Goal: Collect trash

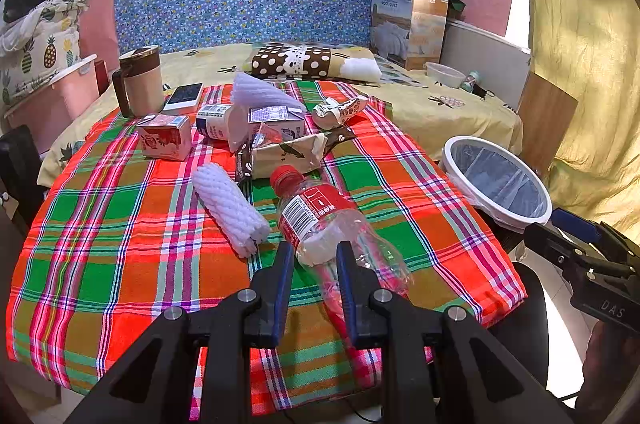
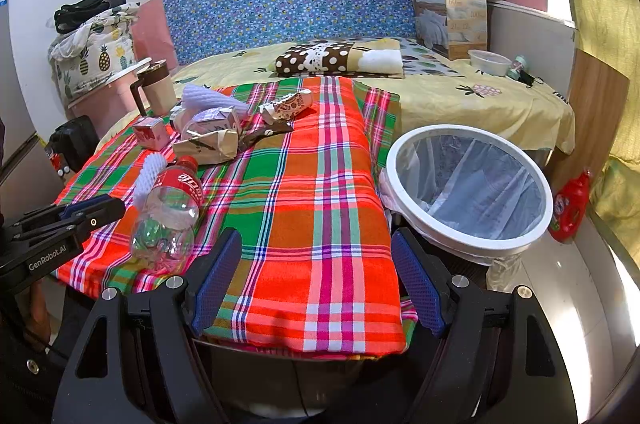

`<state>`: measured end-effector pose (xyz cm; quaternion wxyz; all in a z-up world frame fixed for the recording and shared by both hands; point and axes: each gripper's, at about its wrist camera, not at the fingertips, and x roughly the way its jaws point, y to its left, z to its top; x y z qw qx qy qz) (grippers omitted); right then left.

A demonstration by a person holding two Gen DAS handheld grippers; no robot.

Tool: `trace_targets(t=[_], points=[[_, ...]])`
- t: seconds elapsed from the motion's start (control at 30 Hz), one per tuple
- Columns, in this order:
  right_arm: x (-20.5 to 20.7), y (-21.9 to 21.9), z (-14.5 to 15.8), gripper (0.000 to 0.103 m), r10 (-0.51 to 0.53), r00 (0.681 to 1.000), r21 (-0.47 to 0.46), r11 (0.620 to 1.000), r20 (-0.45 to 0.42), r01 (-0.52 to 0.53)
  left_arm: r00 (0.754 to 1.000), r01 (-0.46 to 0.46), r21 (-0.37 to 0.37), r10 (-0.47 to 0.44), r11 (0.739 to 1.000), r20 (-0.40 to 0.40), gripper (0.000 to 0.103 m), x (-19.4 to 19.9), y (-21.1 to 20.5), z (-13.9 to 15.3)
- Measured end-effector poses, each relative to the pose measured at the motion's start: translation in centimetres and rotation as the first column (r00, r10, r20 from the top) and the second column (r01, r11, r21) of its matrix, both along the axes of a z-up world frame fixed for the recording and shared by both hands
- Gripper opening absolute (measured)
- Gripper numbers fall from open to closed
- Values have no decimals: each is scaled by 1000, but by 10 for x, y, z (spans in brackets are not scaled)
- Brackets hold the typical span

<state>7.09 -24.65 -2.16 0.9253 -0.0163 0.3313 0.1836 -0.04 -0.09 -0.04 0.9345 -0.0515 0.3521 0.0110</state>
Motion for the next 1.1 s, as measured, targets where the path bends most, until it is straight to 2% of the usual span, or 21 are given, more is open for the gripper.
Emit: trace_targets(t=[1.1], points=[[0, 0, 0, 78, 2, 1000, 0, 1000, 1, -2, 1000, 1, 1, -1, 1000, 4, 22, -1, -1, 1]])
